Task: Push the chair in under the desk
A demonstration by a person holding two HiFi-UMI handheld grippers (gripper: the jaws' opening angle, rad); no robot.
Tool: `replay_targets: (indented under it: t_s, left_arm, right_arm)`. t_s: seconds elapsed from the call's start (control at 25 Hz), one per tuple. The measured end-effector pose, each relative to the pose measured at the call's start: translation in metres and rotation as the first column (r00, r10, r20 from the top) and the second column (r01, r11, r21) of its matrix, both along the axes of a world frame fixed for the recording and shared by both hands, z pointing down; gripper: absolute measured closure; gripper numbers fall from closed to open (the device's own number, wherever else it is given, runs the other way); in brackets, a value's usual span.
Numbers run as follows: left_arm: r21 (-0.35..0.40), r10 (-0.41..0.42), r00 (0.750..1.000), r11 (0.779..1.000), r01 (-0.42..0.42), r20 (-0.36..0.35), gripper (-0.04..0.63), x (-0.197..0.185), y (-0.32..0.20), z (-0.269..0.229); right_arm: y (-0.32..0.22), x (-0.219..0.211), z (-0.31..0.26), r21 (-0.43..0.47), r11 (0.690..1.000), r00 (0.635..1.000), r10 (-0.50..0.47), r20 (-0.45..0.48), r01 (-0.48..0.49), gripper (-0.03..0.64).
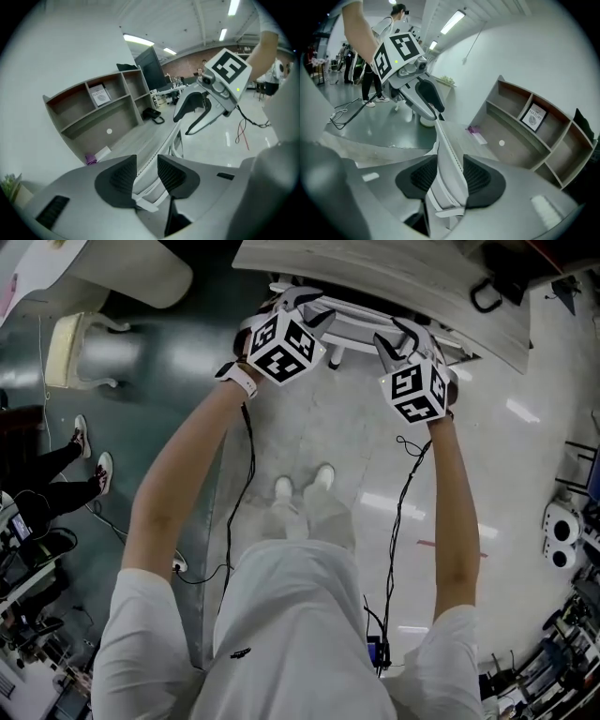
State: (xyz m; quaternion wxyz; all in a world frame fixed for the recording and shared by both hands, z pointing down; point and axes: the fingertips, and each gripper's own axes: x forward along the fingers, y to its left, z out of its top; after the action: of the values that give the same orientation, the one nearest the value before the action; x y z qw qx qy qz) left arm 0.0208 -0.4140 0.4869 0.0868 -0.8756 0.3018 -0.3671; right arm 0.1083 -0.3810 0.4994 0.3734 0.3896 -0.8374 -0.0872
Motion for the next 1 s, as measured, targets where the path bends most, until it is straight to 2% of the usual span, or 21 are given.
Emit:
replay_targets:
  t_s: [0.2,0.4,0.76,1.0]
  left_arm:
    - [0.003,-0.064,0.985,0.998,0.065,-0.158,0.488,-0.018,0.039,-0.037]
    - [0.007,-0.116,0.951,0.992,0.123,-0.287,0.529,-0.039,0.09,-0.073]
    - [-0.002,-0.198,0.893,0.976,0.216,-0.405,0.574,-0.07,0.18,-0.116]
    - [-0.029,-0.245,0.834,0.964,0.266,-0.494,0.588,-0.081,0.239,-0.137]
  right_arm:
    - [0.036,-0.006,-0.04,0.052,0.998,0.997,0.041,0.059,-0.045,0.444]
    - [0.076,-0.013,-0.085,0.122,0.988,0.987,0.083,0.136,-0.1,0.5]
    - [0.168,-0.025,-0.148,0.146,0.97,0.942,0.142,0.303,-0.193,0.517]
    - [0.227,-0.019,-0.175,0.164,0.949,0.904,0.191,0.382,-0.27,0.517]
